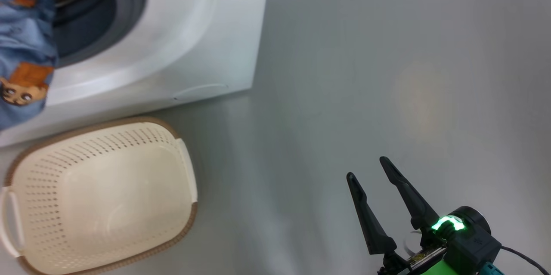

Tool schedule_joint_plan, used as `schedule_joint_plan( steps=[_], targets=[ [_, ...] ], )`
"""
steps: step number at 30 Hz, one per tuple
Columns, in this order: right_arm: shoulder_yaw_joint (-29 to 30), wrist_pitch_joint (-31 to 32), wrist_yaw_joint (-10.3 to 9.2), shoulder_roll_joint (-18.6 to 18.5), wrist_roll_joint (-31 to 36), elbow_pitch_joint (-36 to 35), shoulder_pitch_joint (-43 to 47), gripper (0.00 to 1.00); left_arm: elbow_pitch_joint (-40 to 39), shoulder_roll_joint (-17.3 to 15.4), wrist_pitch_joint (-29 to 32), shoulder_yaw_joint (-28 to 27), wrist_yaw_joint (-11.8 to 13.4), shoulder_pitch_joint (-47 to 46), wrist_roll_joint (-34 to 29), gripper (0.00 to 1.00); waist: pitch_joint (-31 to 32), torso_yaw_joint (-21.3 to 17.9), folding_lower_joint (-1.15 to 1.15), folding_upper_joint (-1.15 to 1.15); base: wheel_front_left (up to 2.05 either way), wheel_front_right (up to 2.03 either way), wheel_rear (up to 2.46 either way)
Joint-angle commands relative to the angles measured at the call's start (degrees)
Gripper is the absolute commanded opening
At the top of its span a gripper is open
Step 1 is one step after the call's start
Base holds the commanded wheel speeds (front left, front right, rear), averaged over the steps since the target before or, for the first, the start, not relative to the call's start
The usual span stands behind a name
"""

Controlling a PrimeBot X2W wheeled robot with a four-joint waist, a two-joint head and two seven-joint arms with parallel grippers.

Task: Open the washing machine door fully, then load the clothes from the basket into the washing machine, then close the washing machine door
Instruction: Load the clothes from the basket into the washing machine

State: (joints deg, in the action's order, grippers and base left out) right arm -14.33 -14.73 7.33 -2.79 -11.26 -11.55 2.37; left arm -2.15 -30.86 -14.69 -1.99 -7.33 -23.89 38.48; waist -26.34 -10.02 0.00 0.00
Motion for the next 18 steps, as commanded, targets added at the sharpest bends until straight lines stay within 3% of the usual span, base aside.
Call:
schedule_joint_plan(
  steps=[1, 9, 18],
  targets=[
    [-1.77, -0.27, 0.16, -0.09, -0.60, -1.96, 0.64, 1.00, -0.74, -3.96, -0.31, -1.72, -0.15, -2.64, 0.86, 0.00, -6.74, -4.88, 0.00, 0.00, 0.00, 0.00, 0.00],
    [-4.19, -0.27, 0.16, -0.09, -1.90, -4.82, 1.55, 1.00, 2.07, -11.16, -0.31, 0.97, -0.15, -9.30, 2.79, 0.00, -12.88, -8.28, 0.00, 0.00, 0.00, 0.00, 0.00],
    [-6.80, -0.27, 0.16, -0.09, -2.83, -5.06, 1.81, 1.00, 7.06, -17.10, 0.30, 6.63, -0.15, -19.17, 5.64, 0.00, -16.31, -9.68, 0.00, 0.00, 0.00, 0.00, 0.00]
  ],
)
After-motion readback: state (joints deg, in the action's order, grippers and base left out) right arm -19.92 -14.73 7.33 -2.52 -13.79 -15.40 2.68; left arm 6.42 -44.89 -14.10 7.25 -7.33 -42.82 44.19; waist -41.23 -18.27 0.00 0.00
